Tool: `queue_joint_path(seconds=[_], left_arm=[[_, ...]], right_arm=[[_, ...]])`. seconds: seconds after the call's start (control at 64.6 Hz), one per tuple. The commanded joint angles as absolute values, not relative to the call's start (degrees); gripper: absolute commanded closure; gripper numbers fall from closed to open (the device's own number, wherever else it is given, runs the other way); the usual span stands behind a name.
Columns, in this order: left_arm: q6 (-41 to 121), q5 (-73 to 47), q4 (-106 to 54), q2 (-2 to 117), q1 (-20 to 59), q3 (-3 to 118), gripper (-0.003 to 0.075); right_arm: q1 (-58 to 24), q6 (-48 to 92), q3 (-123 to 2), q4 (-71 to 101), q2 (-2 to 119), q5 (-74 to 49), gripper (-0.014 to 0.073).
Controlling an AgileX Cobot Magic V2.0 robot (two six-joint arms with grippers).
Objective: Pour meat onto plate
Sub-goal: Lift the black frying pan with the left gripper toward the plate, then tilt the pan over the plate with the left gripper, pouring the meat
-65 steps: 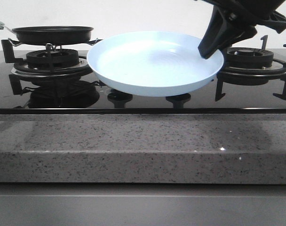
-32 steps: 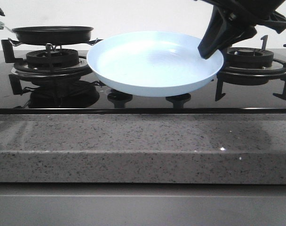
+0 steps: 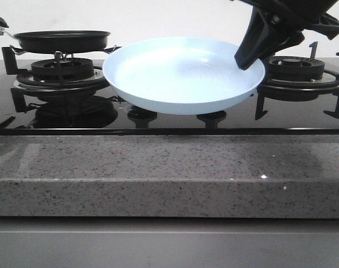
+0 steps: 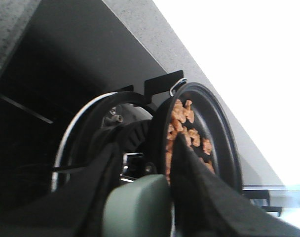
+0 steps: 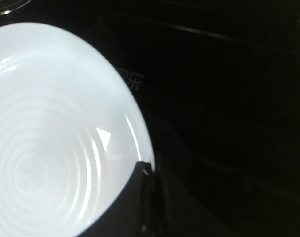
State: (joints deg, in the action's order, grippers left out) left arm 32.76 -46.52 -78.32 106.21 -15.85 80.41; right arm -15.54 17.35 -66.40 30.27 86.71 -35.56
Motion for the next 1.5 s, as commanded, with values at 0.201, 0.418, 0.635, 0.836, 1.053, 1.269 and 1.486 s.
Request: queue_joint_path(seconds=[0.201,0.418,0.635,0.836,1.053,1.269,1.486], left_arm=[[34.96,-50.52,-85.17,103.27,-15.67,82.16,0.0692],[37.56,-53.89,-89.03,103.27,-15.67,82.16,0.0741],[37.56,-54.24,-89.15,100.67,-15.67,82.16,0.0741],[38.91,-55.0,-88.78,95.49,-15.48,82.16,0.0741],[39.91,-55.84,-87.55,88.6,-15.34,81.99,0.0741],[43.51,-53.96,-87.18,79.07,-10.05,75.86,0.0741],[47.95,-46.4,-84.93,73.65,-1.25,69.76,0.0741]], right_arm=[[-15.6,18.04,-67.83,31.89,84.68,-33.01,0.0662],[-15.6,18.04,-67.83,31.89,84.68,-33.01,0.0662],[-15.6,18.04,-67.83,31.89,84.68,-33.01,0.0662],[-15.6,18.04,-67.83,31.89,84.68,-33.01,0.0662],[-15.6,18.04,-67.83,31.89,84.68,-33.01,0.0662],[-15.6,18.04,-67.83,31.89,84.68,-33.01,0.0662],[-15.6,18.04,-67.83,31.89,84.68,-33.01,0.0662]])
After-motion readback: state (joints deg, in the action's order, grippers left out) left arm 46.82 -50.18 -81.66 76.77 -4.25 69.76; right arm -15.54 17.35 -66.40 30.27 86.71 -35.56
